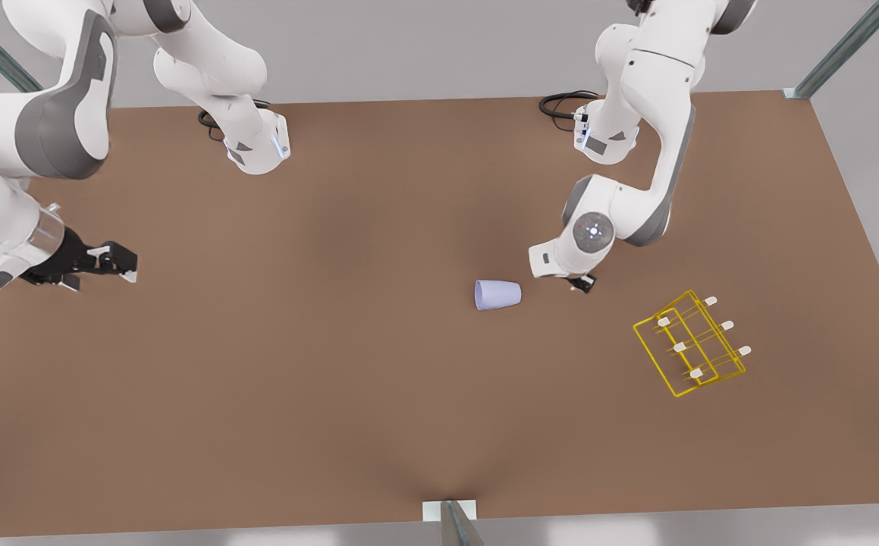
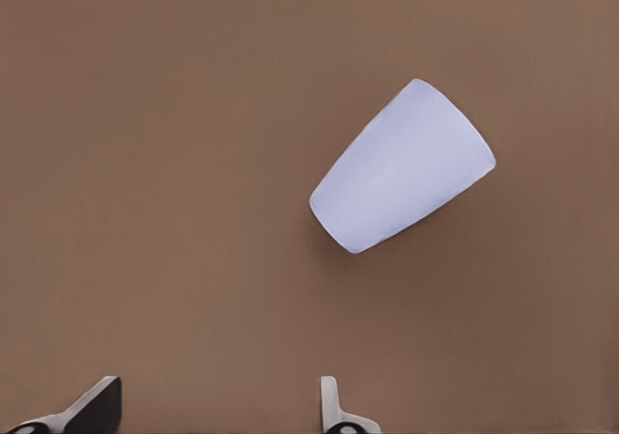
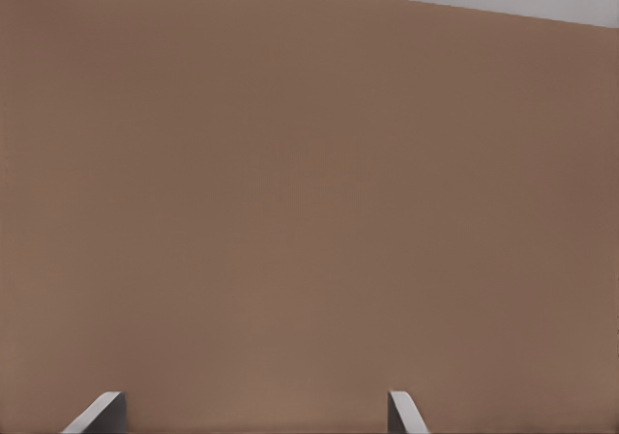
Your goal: Place the cup on the cup holder
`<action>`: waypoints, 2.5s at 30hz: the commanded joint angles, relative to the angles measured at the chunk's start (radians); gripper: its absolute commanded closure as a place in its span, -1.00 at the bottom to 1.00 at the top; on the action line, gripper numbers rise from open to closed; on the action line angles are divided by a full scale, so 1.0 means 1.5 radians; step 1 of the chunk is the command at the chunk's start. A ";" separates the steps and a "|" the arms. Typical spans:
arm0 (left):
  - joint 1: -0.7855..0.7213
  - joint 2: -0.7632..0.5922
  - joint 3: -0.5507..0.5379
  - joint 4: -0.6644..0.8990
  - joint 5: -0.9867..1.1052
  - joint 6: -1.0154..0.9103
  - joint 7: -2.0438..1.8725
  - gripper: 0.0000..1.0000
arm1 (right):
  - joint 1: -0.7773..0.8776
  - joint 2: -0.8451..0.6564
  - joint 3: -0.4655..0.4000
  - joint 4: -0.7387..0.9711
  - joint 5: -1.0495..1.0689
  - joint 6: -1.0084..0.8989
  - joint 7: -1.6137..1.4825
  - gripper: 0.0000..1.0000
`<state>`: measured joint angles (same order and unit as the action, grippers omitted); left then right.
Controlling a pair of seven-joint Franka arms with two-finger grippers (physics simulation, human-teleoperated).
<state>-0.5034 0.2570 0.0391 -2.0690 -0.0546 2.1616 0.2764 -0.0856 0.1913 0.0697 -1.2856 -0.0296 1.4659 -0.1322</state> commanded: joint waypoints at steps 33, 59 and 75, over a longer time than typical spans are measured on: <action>-0.051 0.146 -0.021 0.091 -0.029 0.128 0.601 -1.00 | -0.003 -0.003 -0.109 0.066 0.006 -0.138 0.106 -1.00; -0.074 0.223 -0.028 0.115 -0.051 0.157 0.577 -1.00 | 0.003 0.018 -0.090 0.064 0.006 -0.116 0.175 -1.00; -0.074 0.238 -0.028 0.121 -0.067 0.157 0.565 -0.71 | 0.005 0.016 -0.086 0.064 0.015 -0.136 0.182 -1.00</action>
<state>-0.6152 0.6131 -0.0020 -1.8890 -0.1536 2.3983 1.1254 -0.0781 0.2138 -0.0601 -1.1887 -0.0074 1.2682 0.1070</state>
